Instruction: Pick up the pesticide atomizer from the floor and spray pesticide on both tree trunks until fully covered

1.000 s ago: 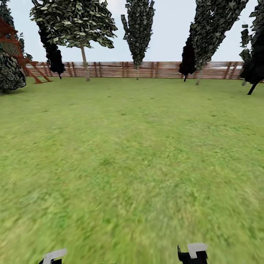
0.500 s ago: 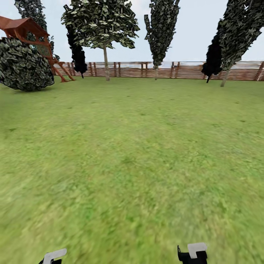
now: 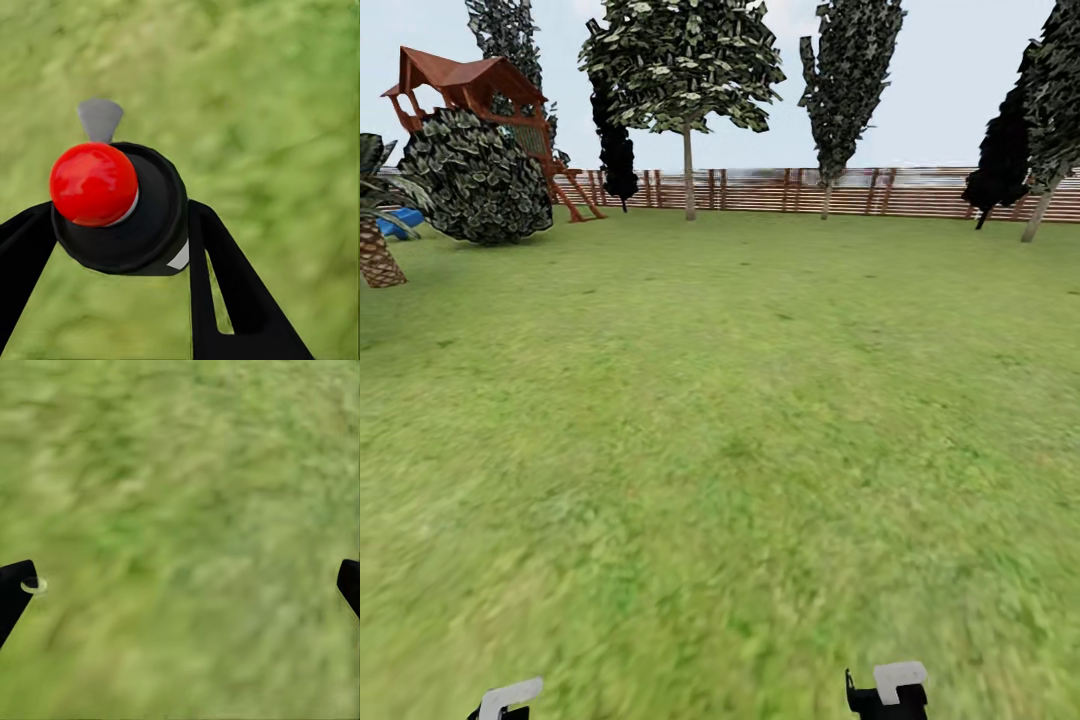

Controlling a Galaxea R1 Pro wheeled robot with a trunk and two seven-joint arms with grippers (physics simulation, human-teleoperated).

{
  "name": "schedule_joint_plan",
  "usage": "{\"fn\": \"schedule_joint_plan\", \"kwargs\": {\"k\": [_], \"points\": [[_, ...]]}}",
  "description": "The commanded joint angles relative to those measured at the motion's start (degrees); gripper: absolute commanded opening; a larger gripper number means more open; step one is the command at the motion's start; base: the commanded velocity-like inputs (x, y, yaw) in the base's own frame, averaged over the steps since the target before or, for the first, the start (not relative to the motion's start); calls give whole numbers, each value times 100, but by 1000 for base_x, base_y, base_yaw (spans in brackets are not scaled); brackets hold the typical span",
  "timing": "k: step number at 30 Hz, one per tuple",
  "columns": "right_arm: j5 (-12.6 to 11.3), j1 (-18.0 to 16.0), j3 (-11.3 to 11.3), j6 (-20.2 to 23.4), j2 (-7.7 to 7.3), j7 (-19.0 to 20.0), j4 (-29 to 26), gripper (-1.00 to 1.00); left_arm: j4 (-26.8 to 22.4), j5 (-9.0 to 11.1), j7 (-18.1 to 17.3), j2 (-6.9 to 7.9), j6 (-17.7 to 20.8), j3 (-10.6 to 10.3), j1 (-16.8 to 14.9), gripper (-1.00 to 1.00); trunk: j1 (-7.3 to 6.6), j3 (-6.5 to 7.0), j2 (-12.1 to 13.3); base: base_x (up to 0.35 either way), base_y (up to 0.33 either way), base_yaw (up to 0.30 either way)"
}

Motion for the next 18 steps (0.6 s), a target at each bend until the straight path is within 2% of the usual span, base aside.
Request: {"fn": "schedule_joint_plan", "kwargs": {"k": [1, 13, 18], "points": [[9, 0, 3, 0, -11, 4, 1, 100, -1, -2, 0, 0, 0, 0, 0, -100, 0, 0, 0, 338, 0, 9], [9, 0, 11, 2, -20, 3, 2, 100, -1, -3, -9, 8, 0, 0, 0, -100, 0, 0, 0, 339, 0, 1], [8, 0, 11, 0, -5, 2, 2, 100, -1, -4, -9, 8, 2, 0, 0, -100, 0, 0, 0, 339, 0, 188]]}}
